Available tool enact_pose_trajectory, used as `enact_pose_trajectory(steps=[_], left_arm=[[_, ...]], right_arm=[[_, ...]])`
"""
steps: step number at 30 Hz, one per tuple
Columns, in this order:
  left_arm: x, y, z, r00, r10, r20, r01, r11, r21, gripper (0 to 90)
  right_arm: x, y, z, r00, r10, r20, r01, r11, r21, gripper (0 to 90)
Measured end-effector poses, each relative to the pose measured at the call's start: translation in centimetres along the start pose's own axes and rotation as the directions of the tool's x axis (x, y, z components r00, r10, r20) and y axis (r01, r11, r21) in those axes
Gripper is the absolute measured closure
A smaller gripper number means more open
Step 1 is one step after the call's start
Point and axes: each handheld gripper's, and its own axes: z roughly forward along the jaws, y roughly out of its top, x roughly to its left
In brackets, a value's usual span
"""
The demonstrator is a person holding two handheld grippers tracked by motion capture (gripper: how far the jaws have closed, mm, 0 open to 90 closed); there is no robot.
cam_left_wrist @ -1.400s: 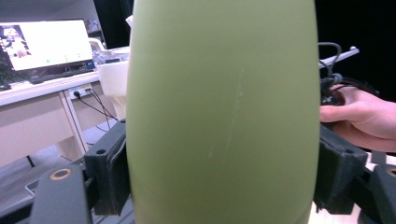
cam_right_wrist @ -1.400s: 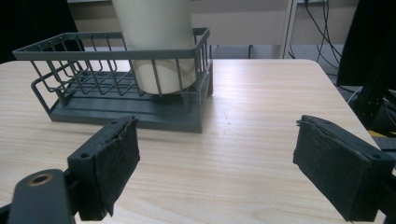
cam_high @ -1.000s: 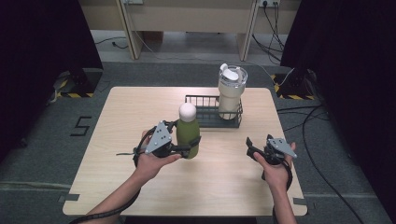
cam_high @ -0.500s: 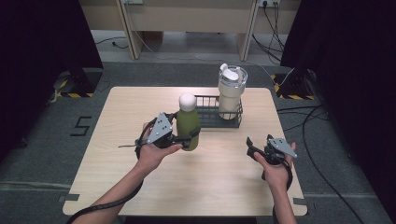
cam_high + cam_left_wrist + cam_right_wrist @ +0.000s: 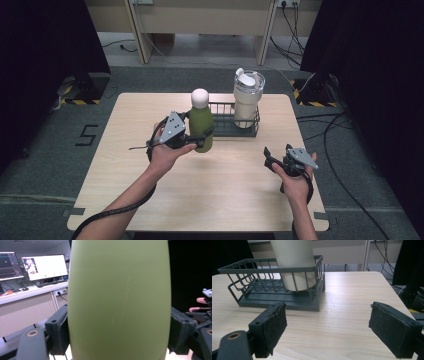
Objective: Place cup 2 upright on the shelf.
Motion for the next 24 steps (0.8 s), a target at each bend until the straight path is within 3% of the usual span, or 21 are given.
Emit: enact_pose_trajectory(steps=[24], left_arm=[[1.1,0.7,3.1,0.9993,-0.011,-0.037,0.010,0.9996,-0.026,21.2]], right_arm=[[-0.2,0.0,0.0,1.0000,0.004,0.000,-0.004,1.000,-0.001,14.3]])
